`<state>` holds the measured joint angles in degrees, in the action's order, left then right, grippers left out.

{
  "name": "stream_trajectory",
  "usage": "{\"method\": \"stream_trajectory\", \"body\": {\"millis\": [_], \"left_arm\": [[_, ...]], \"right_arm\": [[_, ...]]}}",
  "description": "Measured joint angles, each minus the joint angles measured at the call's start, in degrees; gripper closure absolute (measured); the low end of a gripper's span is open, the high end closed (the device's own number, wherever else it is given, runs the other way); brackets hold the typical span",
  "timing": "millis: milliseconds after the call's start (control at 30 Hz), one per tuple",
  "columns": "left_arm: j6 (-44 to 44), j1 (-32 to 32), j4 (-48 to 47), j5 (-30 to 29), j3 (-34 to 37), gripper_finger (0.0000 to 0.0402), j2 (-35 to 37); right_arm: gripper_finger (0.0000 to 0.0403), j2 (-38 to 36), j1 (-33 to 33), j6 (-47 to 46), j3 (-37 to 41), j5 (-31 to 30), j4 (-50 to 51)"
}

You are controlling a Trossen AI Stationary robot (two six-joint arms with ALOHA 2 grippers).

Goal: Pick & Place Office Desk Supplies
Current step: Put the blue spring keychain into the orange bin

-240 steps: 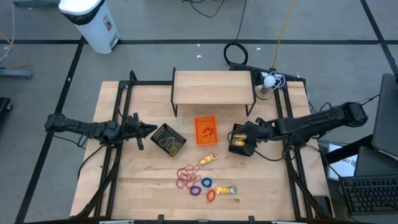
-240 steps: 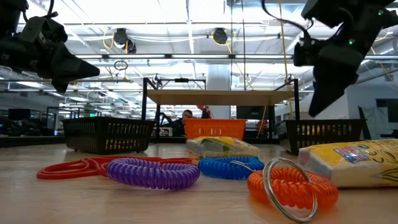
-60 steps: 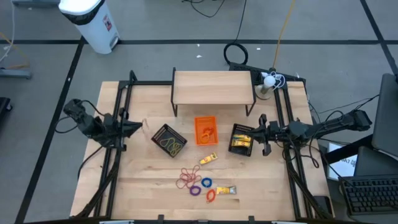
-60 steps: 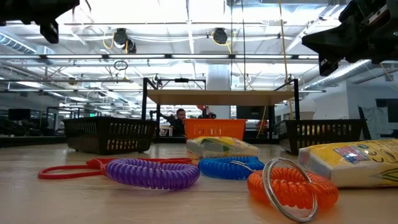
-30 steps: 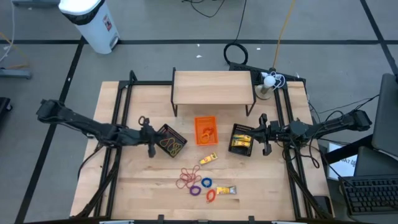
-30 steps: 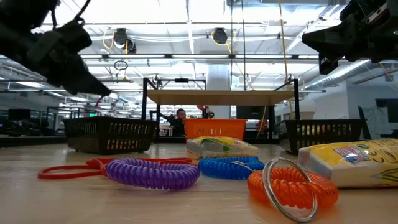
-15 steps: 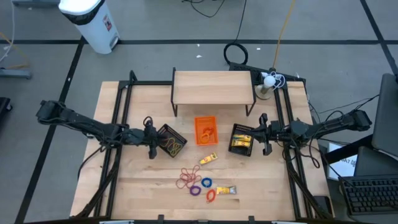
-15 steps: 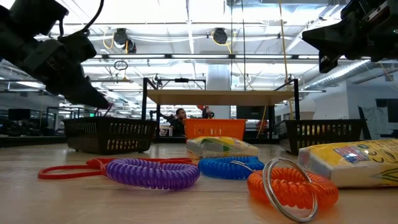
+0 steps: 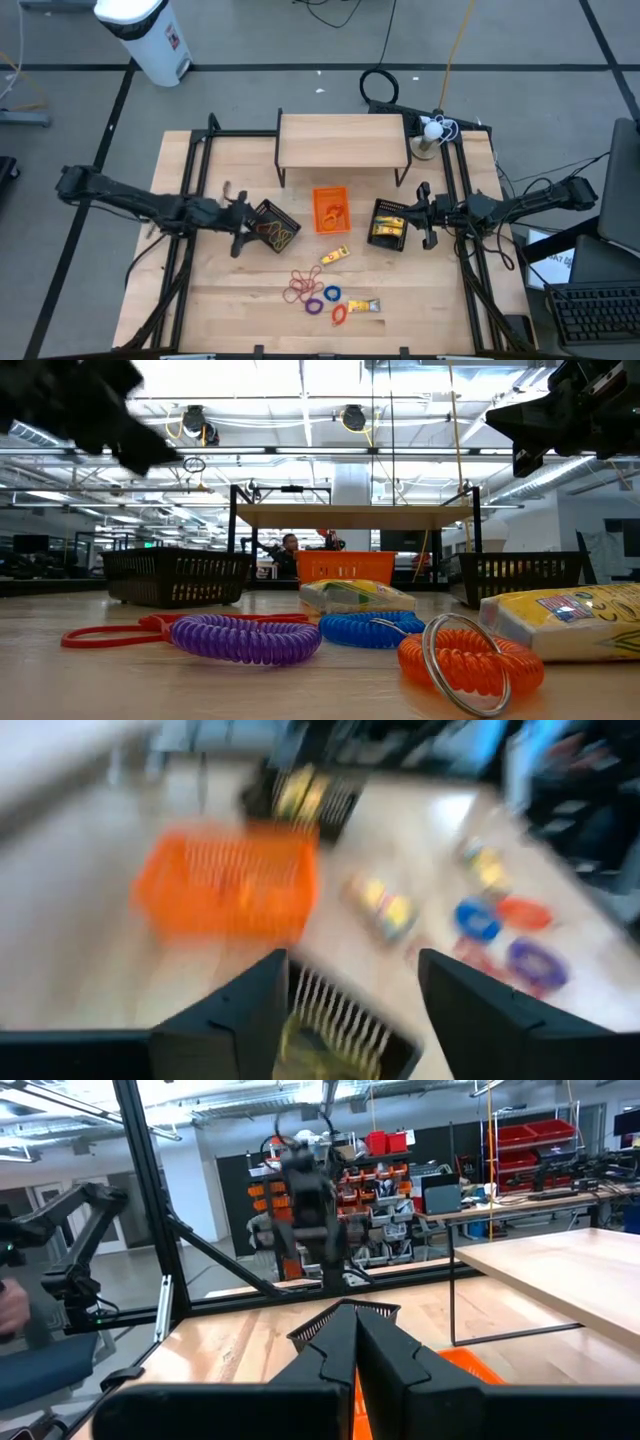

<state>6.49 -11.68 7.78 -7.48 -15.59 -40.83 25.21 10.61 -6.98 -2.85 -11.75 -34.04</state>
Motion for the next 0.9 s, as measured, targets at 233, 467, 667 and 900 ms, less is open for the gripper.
{"method": "stream_trajectory", "body": {"millis": [233, 467, 667, 900], "left_arm": [[-9.70, 0.19, -13.40, -9.72, -4.24, 0.0322, 19.67], [-3.93, 2.89, -22.89, -7.68, -2.07, 0.0393, 38.29], [0.18, 3.08, -20.95, -2.44, 2.43, 0.0399, 40.43], [1.80, 3.08, -19.11, -2.83, 7.65, 0.0400, 40.54]], "right_arm": [[0.0403, -0.01, 0.00, -0.22, 0.00, 0.06, 0.02], [0.0403, 0.00, 0.00, 0.12, 0.00, 1.46, -0.02], [0.0403, 1.51, 0.00, -0.22, 0.00, 1.44, -2.17], [0.0403, 6.30, 0.01, -0.76, -0.42, 1.53, -8.80]]}}
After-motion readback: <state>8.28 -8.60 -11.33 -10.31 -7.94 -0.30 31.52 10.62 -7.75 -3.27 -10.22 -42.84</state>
